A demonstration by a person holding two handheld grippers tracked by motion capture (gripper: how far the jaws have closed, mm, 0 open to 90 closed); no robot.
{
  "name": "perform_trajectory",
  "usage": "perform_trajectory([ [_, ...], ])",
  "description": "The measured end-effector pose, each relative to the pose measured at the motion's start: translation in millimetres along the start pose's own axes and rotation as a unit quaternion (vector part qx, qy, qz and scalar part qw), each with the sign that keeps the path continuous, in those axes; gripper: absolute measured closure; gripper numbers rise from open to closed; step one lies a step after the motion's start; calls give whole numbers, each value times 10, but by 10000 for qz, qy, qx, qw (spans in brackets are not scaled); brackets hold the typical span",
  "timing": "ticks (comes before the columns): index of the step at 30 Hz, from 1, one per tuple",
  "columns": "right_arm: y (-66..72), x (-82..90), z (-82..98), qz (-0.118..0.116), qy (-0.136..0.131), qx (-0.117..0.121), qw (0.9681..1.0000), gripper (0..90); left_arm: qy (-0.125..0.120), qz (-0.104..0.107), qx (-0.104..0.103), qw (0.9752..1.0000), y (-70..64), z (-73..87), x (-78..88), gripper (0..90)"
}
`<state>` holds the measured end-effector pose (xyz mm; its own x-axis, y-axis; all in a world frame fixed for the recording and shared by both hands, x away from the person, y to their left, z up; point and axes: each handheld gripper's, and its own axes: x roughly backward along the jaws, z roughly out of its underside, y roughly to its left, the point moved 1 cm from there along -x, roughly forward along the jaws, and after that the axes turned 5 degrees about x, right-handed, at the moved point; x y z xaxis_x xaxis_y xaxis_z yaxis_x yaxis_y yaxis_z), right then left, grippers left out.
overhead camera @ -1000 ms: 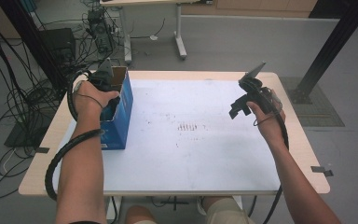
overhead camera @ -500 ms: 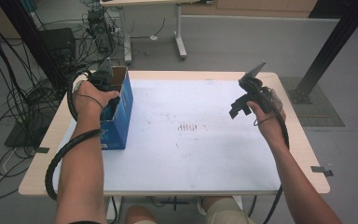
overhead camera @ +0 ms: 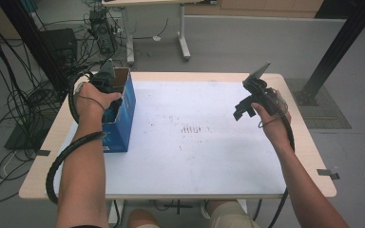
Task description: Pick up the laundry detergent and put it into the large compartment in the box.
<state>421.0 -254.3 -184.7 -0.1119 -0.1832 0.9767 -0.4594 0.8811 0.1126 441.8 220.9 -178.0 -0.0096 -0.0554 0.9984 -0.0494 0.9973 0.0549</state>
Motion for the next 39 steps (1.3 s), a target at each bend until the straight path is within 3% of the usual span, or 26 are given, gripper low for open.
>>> perform_trajectory([
  [26,6,1,4,-12,-25,11,10000,56,-61,26,-7,10000,13,31,30,319],
  [39,40,7,-9,-23,-53,51,10000,56,-175,-67,-35,9998,-11,84,221,277],
])
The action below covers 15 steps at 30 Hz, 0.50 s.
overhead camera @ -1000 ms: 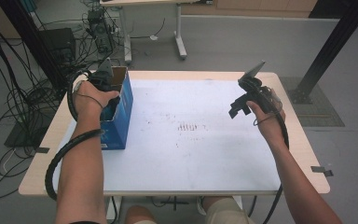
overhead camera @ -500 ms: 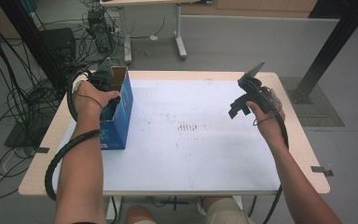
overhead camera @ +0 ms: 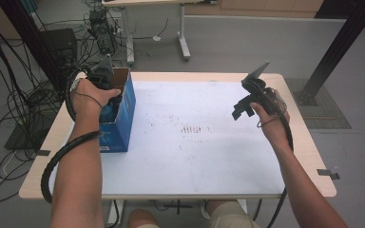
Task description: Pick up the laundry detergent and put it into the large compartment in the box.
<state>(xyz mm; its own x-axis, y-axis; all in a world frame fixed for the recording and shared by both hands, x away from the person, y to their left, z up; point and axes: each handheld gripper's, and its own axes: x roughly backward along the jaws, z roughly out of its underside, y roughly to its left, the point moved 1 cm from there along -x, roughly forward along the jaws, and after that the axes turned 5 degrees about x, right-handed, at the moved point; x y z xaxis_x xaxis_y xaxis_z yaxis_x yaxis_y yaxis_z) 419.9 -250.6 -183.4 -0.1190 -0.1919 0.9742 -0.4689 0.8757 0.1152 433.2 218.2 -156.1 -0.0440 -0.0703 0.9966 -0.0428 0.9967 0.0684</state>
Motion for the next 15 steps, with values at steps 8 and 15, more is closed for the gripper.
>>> perform_trajectory([
  [8,12,14,-4,3,-11,12,10000,57,-72,-7,-63,10000,-18,40,189,248],
  [15,22,34,-2,16,-30,9,10000,57,-250,-52,-128,9996,-9,97,473,217],
])
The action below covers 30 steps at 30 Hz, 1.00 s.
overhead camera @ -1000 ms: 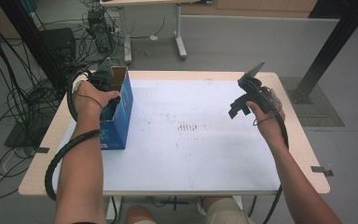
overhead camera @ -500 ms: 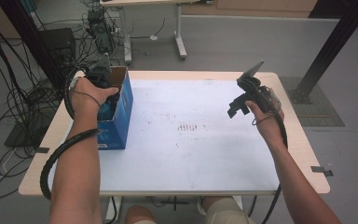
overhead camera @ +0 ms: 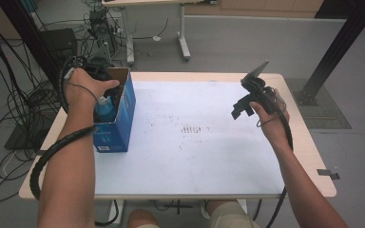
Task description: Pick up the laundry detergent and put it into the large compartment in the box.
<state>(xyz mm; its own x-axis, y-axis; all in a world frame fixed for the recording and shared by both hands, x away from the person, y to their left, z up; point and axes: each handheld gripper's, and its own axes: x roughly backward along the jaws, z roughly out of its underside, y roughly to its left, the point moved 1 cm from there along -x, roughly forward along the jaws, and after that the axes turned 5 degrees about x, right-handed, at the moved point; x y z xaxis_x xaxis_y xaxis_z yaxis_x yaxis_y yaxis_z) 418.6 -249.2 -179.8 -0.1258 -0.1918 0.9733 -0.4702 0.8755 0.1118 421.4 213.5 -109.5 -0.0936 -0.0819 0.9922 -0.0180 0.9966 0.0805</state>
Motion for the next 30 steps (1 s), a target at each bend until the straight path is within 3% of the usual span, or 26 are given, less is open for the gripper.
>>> perform_trajectory([
  [7,27,-4,-18,14,-5,6,10000,57,-329,164,-378,9986,-90,68,309,175],
  [13,41,10,-43,15,-5,33,10000,57,-539,351,-1029,9926,-312,114,434,134],
  [15,36,15,-48,13,-1,21,10000,57,-548,420,-1298,9891,-385,117,454,135],
  [17,31,15,-53,30,7,31,10000,57,-557,344,-1590,9851,-488,131,482,132],
  [22,-17,10,-51,4,23,-16,10000,56,-598,375,-2036,9765,-647,183,507,107],
  [25,-38,4,-59,4,50,-34,10000,57,-558,417,-2353,9694,-732,204,518,96],
  [30,-57,-9,-71,-7,77,-45,10000,56,-479,487,-2912,9542,-890,252,547,88],
])
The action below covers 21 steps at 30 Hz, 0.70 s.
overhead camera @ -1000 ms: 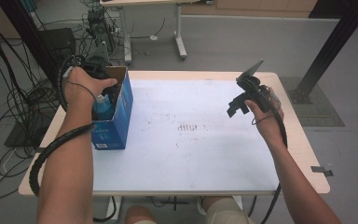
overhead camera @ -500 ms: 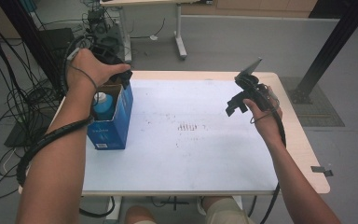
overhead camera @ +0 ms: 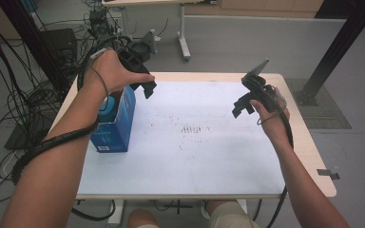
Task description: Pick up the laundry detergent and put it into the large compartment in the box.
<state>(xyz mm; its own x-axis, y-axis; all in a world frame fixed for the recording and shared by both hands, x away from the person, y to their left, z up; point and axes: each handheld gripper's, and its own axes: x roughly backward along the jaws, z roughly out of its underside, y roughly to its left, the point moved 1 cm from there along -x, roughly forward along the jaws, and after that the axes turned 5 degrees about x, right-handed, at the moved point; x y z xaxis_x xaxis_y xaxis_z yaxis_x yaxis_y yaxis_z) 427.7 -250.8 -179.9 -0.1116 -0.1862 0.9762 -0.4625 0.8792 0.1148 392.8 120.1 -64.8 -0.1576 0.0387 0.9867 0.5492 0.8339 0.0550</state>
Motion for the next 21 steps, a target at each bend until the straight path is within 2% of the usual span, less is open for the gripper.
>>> perform_trajectory([
  [4,-19,-3,-4,-20,2,-15,10000,57,-15,122,-420,9990,-120,-13,8,84],
  [6,-30,-3,-9,-24,13,-14,10000,57,3,191,-614,9979,-175,-22,3,82],
  [10,-41,-7,-21,-43,22,-33,10000,56,92,197,-932,9954,-294,-63,-17,84],
  [16,-31,-28,-48,-49,60,-9,10000,57,42,234,-1178,9928,-384,-75,-5,85],
  [21,-34,-29,-49,-54,57,-17,10000,56,44,236,-1288,9914,-424,-78,-3,85],
])
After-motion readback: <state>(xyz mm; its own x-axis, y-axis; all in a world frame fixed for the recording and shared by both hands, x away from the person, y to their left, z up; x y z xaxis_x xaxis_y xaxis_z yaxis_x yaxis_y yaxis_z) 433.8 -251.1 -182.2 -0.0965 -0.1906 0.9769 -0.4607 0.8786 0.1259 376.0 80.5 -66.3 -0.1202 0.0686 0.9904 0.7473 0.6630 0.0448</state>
